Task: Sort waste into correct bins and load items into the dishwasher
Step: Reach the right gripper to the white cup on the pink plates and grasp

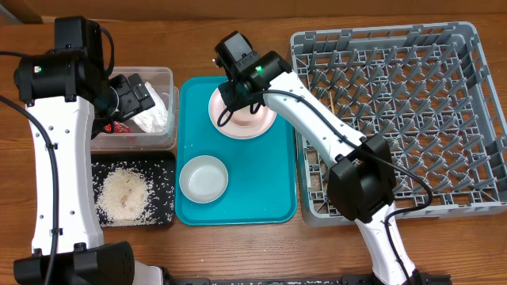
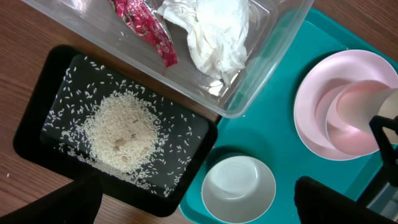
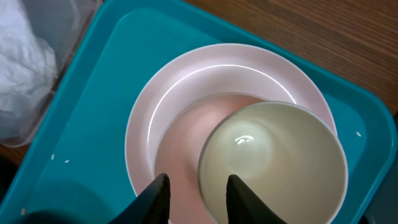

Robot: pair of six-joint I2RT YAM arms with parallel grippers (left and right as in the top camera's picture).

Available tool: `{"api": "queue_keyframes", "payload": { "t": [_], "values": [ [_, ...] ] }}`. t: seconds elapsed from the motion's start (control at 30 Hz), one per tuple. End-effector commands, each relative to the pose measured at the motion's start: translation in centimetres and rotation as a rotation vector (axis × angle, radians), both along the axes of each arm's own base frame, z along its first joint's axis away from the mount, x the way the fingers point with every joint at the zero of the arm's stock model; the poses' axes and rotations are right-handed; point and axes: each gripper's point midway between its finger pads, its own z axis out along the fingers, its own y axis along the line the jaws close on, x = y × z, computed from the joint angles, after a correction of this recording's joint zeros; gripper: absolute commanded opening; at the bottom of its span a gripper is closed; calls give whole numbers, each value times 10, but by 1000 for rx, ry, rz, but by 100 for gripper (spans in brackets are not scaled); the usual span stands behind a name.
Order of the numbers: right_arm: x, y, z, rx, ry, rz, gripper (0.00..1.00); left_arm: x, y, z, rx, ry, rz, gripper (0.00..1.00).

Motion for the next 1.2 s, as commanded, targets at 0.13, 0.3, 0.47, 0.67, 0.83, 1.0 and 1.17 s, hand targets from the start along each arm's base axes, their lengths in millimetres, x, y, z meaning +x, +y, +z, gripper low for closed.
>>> {"api": "queue_keyframes", "payload": {
  "t": [0.13,0.3,0.47,0.67,0.83,1.0,1.17],
  "values": [
    [-2,-7,-13,-38,6,28,32,0,3,0,13,5,-8,100],
    [-4,-11,-15,-50,23,26,30,0,3,0,13,5,-8,100],
    [-7,-13,-16,-57,32,26,23,0,3,0,13,5,-8,100],
    [-9,-15,-17,-65,44,26,22,0,3,0,13,5,-8,100],
    [-7,-14,-17,-64,36,28,22,0,3,0,13,5,-8,100],
    [-5,-19,-18,-96,18,41,22,0,3,0,13,5,-8,100],
    [-8,-21,-25,-109,32,40,21,0,3,0,13,5,-8,100]
  ]
}}
